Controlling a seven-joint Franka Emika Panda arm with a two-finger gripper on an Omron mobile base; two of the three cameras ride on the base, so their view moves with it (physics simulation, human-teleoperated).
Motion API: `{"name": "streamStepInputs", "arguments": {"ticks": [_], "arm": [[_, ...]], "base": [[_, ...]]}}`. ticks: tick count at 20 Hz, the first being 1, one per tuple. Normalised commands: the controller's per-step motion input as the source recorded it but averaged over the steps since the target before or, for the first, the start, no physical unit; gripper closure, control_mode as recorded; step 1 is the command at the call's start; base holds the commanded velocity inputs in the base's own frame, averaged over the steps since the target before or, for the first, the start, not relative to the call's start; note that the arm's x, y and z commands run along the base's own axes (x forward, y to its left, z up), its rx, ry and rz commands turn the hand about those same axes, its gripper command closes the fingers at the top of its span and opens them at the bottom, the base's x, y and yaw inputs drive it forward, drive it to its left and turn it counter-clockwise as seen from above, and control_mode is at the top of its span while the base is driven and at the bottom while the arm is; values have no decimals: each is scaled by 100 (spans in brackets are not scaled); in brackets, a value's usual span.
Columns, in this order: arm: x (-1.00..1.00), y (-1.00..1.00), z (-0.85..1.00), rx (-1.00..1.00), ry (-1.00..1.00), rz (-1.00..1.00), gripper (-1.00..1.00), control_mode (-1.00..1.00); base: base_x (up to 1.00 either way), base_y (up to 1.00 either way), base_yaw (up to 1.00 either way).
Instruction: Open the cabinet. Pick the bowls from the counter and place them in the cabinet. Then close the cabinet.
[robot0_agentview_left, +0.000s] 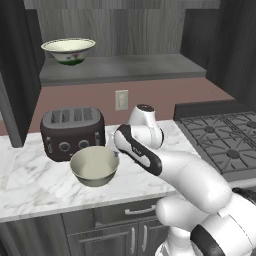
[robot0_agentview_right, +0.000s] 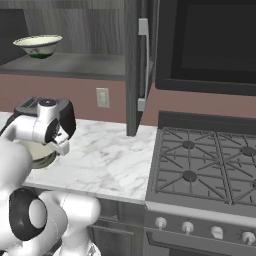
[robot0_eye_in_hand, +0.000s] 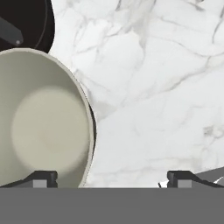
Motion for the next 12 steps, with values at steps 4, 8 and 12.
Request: {"name": "streamStepInputs", "arguments": {"ticks": [4, 8, 12], "arm": [[33, 6, -26, 0, 0, 0, -100, -100], [26, 0, -26, 0, 0, 1, -100, -100], [25, 8, -22, 0, 0, 1, -100, -100]], "base": [[0, 0, 0], [0, 0, 0], [0, 0, 0]]}}
